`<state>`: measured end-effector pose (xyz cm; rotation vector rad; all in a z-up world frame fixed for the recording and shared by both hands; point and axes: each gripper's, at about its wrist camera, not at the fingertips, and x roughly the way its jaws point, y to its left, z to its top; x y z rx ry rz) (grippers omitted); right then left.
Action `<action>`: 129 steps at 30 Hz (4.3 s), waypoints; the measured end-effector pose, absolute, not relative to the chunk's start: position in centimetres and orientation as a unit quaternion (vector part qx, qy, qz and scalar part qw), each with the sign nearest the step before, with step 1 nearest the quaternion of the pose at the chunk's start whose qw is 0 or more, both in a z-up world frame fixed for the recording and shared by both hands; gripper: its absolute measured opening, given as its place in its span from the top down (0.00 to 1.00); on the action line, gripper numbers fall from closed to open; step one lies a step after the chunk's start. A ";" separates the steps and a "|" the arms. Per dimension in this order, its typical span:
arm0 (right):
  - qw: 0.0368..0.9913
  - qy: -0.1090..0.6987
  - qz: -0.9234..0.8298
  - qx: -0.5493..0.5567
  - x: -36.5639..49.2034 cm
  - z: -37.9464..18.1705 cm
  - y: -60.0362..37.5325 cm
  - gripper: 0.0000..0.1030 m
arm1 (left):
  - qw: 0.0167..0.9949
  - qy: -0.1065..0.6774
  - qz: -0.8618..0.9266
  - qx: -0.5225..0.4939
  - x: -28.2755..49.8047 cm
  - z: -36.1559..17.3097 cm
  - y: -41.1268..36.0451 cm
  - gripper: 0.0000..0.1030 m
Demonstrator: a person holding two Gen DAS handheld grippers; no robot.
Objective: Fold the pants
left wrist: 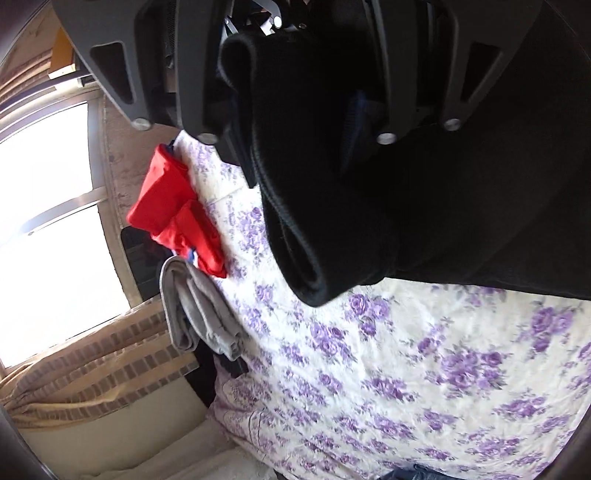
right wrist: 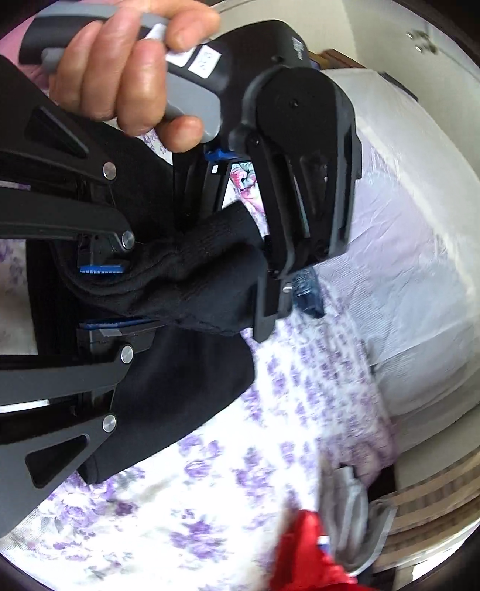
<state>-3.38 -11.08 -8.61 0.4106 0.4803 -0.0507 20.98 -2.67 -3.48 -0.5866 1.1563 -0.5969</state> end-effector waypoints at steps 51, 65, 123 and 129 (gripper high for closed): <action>0.921 0.351 0.025 0.165 4.9 -5.6 -16.4 0.75 | 0.881 0.365 -0.292 -0.070 4.4 -6.4 3.5 0.07; 0.951 0.299 0.050 0.052 -6.8 -4.6 -13.2 0.46 | 0.894 0.368 -0.257 -0.008 0.9 -5.9 4.7 0.06; 0.817 0.391 0.149 0.398 -0.1 -8.0 -29.5 0.15 | 0.849 0.460 -0.207 -0.155 6.2 -7.1 8.3 0.04; 0.779 0.445 0.233 0.374 4.5 -8.9 -27.4 0.15 | 0.849 0.454 -0.234 -0.140 6.6 -7.1 8.3 0.04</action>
